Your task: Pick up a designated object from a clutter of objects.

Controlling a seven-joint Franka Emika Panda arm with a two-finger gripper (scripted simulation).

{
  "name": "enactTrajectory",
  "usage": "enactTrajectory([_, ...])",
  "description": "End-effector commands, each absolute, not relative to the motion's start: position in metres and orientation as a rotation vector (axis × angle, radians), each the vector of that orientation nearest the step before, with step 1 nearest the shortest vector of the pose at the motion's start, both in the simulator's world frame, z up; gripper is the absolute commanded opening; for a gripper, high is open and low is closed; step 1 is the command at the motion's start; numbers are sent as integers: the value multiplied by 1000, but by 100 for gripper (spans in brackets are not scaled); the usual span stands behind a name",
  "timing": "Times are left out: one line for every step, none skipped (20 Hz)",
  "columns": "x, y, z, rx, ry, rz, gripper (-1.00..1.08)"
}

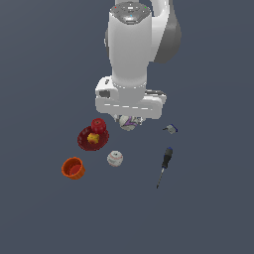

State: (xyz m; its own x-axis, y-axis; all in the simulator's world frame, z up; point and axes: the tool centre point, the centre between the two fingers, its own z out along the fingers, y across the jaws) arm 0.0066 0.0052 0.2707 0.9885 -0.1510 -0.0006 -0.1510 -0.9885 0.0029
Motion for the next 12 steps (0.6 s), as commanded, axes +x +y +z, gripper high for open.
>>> enactTrajectory([-4, 30, 290, 3128, -238, 1, -100])
enactTrajectory([-7, 40, 298, 3128, -238, 1, -100])
enactTrajectory([-11, 51, 306, 3127, -239, 1, -100])
enactTrajectory([-15, 61, 313, 3127, -239, 1, -100])
enactTrajectory([-18, 71, 321, 3127, -239, 1, -100])
enactTrajectory([-22, 81, 328, 3127, -239, 1, -100])
enactTrajectory([-26, 91, 336, 3127, -239, 1, -100])
enactTrajectory([-29, 101, 344, 3127, -239, 1, -100])
enactTrajectory([-33, 111, 351, 3127, -239, 1, -100])
enactTrajectory([-36, 121, 359, 3127, -239, 1, -100])
enactTrajectory([-40, 131, 366, 3127, -239, 1, -100])
enactTrajectory([-43, 141, 374, 3127, -239, 1, -100])
